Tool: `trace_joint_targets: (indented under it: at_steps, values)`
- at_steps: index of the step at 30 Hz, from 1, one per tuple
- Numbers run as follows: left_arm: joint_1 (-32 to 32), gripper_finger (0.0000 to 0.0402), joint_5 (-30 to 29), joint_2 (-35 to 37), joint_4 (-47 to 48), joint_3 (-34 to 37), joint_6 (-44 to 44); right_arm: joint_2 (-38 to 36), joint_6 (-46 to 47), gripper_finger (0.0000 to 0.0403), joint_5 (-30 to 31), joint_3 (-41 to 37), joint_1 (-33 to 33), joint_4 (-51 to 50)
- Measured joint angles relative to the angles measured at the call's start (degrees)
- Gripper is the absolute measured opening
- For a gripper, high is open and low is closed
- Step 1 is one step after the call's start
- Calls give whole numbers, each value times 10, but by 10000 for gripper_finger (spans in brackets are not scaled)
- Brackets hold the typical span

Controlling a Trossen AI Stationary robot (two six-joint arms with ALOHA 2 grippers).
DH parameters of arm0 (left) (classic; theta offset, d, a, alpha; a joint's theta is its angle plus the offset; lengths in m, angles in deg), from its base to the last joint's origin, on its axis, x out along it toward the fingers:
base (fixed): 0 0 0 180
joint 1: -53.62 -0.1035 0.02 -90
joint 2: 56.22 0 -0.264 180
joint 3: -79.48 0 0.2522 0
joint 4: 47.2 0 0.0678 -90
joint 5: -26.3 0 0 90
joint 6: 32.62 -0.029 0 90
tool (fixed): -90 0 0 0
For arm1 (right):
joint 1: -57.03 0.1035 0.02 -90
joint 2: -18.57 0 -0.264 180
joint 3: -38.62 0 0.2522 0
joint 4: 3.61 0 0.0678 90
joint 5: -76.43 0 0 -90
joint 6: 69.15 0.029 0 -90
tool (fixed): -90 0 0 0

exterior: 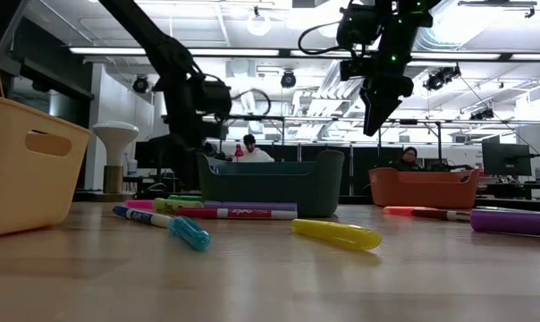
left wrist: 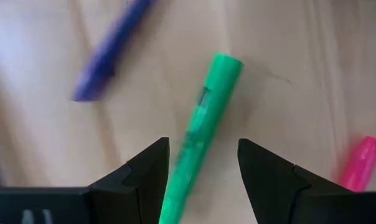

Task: Pick & Place Markers
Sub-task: Put the green highlighter pen into the orange bin

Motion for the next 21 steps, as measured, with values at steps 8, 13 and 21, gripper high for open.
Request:
trace_joint_targets:
  at_steps: [8,13,21]
  values:
    - [0,185,-5,-49,-11,-1,4,0,2,211,-3,0,0,-1]
    - [0,182,-7,-59,-8,-3,1,0,2,211,-3,0,0,-1]
    - [0,83,-14,-60,14,-3,6,0,5,211,-4,0,0,-2]
